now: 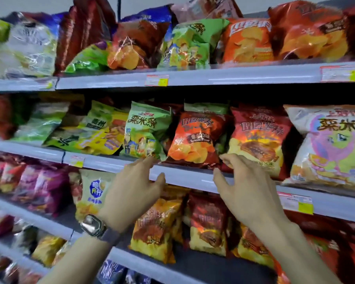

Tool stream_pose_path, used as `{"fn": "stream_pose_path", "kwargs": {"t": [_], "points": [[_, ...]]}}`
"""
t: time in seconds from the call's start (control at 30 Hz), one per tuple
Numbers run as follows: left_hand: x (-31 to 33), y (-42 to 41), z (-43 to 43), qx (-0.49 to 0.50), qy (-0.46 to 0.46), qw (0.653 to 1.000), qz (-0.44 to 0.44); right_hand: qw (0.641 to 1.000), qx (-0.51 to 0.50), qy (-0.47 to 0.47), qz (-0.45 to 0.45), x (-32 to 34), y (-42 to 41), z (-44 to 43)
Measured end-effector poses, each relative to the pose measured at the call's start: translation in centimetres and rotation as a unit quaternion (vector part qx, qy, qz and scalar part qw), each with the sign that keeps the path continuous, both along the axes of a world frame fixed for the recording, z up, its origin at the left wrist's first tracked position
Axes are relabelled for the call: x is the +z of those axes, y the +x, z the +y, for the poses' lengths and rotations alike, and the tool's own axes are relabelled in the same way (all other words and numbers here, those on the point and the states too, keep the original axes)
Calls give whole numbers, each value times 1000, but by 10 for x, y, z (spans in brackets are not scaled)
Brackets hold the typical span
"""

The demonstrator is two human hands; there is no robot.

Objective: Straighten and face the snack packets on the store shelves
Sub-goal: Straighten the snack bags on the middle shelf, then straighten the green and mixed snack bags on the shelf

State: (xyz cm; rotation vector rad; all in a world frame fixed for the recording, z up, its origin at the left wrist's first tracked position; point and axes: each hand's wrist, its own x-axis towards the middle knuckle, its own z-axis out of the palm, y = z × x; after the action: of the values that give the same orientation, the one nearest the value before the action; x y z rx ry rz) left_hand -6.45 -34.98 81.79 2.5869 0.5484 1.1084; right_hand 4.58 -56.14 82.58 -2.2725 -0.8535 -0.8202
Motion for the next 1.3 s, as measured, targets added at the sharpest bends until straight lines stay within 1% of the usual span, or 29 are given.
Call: {"fn": "stream_pose_path", "kwargs": {"t": [0.13, 0.27, 0.37, 0.47, 0.5, 0.53, 0.57, 0.63, 0.8, 0.93, 1.03, 1.2, 1.3], "points": [[14, 1, 72, -12, -4, 1000, -28, 997, 32, 68, 23, 12, 11, 49], [27, 8, 125, -17, 0, 1000, -26, 990, 1, 122, 68, 27, 29, 82], [39, 24, 157, -41, -47, 998, -12, 985, -32, 135, 100, 40, 43, 94], [51, 44, 179, -89, -113, 990, -1, 968, -26, 139, 205, 48, 52, 102], [54, 50, 182, -108, -143, 984, 3, 963, -22, 136, 231, 50, 54, 106], [56, 55, 185, -126, -175, 976, 4, 963, -21, 126, 238, 50, 57, 109], [58, 59, 186, -142, -200, 969, 7, 965, -25, 114, 233, 51, 60, 112], [59, 66, 190, -172, -220, 960, 10, 968, -28, 112, 224, 52, 64, 116], [54, 82, 196, -232, -216, 948, -17, 966, -14, 149, 211, 51, 62, 124], [55, 89, 195, -215, -184, 958, -52, 958, -18, 221, 183, 45, 66, 129], [58, 91, 199, -207, -198, 955, -77, 951, -12, 255, 176, 46, 66, 130], [71, 89, 213, -217, -251, 936, -118, 944, -7, 287, 166, 53, 69, 121], [69, 85, 210, -233, -258, 926, -148, 938, -5, 306, 163, 59, 72, 112]]}}
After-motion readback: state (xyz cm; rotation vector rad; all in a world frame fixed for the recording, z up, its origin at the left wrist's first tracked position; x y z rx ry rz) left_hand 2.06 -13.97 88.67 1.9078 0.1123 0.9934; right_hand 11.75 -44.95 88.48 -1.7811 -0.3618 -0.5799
